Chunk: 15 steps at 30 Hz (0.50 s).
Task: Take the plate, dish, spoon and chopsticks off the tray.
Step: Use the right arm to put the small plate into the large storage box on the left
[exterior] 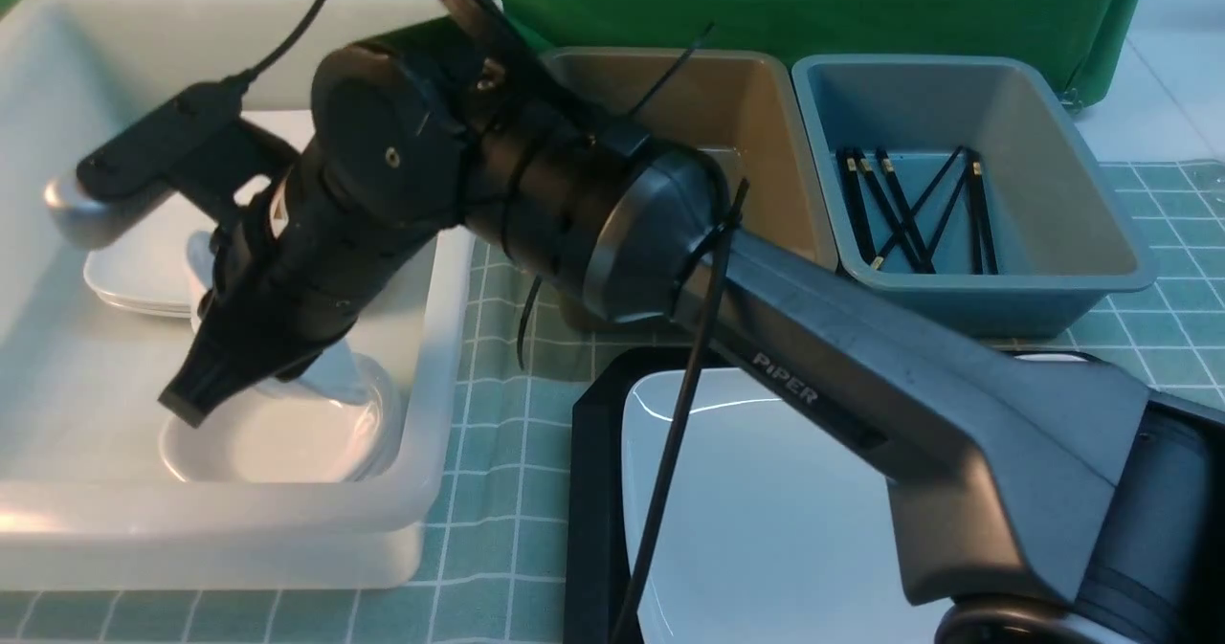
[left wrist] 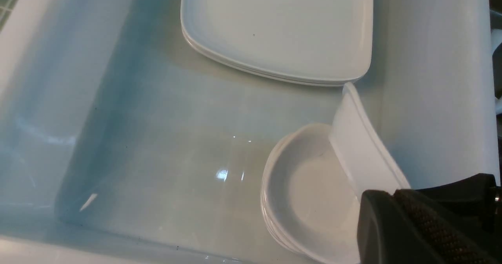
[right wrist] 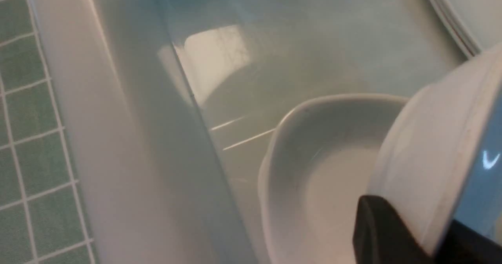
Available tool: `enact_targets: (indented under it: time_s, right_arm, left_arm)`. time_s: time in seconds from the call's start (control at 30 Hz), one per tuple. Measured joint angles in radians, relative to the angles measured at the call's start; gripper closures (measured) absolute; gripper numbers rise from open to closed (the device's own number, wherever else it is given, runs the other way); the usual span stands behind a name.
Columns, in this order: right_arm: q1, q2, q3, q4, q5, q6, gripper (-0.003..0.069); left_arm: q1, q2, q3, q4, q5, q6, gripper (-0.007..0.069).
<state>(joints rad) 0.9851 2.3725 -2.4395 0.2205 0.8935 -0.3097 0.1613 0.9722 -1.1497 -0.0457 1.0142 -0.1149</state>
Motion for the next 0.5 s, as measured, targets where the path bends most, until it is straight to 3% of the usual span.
enact_targets:
  time_s: [0.33, 0.5]
  right_arm:
    - [0.005, 0.002, -0.018, -0.022, 0.141, 0.014, 0.0327]
    - [0.003, -0.047, -0.056, -0.093, 0.224, 0.115, 0.0310]
  left_arm:
    - [0.000, 0.000, 0.000, 0.018, 0.003, 0.000, 0.0614]
    - [0.000, 0.000, 0.000, 0.034, 0.006, 0.000, 0.0614]
